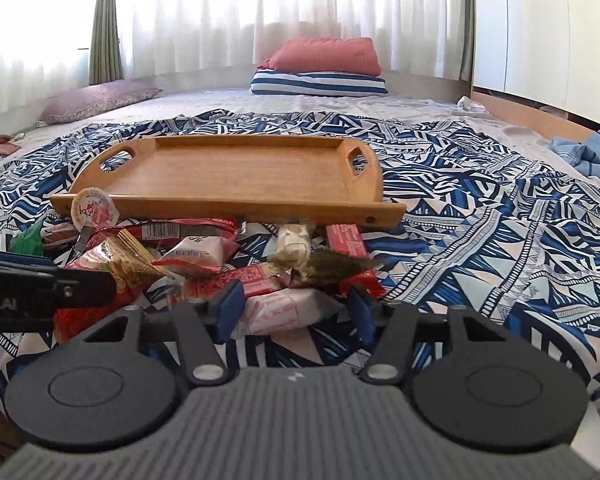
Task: Organize snacks
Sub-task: 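Grasp the red MARTH bag with the left tool while the right tool grasps the white-pink packet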
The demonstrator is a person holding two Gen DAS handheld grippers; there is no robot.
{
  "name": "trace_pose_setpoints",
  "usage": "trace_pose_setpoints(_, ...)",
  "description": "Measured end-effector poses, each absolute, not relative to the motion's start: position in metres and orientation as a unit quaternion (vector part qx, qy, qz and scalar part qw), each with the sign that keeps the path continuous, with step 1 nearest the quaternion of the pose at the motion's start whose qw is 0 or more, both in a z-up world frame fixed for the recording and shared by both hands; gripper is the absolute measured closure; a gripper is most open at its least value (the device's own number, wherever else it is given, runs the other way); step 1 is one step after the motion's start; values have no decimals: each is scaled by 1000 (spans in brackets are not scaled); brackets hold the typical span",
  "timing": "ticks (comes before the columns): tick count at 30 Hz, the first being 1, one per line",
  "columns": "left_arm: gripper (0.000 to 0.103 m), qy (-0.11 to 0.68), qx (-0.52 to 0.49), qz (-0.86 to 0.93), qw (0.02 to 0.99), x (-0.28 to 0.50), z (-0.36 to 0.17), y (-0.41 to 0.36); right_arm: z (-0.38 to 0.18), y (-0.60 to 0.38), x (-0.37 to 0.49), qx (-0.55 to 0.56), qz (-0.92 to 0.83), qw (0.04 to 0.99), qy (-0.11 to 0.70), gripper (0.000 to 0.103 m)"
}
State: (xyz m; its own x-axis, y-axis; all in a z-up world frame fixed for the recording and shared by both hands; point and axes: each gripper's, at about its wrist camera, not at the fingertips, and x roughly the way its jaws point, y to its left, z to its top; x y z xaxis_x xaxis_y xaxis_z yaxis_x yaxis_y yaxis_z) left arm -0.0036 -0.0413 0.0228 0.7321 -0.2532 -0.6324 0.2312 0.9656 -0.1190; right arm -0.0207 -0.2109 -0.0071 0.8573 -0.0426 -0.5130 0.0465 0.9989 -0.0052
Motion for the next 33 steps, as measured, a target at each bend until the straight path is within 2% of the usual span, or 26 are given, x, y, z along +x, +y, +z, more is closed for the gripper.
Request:
trace_pose_setpoints(2, 52, 343, -15, -129, 930, -3, 23, -40, -7, -210, -23, 2, -22, 963, 267, 49)
trace_pose_setpoints(5, 53, 343, -15, -131, 930, -2, 23, -39, -6, -209, -26, -1, -20, 964, 266, 51)
trace_pose_setpoints(24, 51, 336, 5, -134, 932, -1, 17, -43, 1, -216, -48, 14, -42, 963, 267, 51)
trace_pose_setpoints(33, 53, 307, -3, -135, 942, -7, 20, -40, 4, -217, -53, 24, -43, 964, 263, 50)
